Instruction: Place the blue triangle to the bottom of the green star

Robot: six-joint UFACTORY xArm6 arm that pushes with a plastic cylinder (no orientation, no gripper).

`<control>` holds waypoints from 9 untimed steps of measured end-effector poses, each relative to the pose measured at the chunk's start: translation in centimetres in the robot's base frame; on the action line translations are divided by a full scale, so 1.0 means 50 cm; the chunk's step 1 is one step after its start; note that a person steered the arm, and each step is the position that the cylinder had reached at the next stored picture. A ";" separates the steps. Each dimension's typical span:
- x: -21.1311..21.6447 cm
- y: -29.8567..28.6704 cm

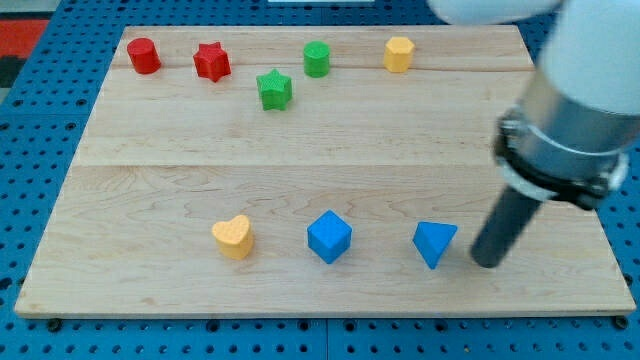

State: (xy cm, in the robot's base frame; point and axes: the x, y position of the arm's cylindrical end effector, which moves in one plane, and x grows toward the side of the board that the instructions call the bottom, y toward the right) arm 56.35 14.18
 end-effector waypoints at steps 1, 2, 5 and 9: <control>-0.002 -0.065; -0.013 -0.125; -0.195 -0.204; -0.292 -0.348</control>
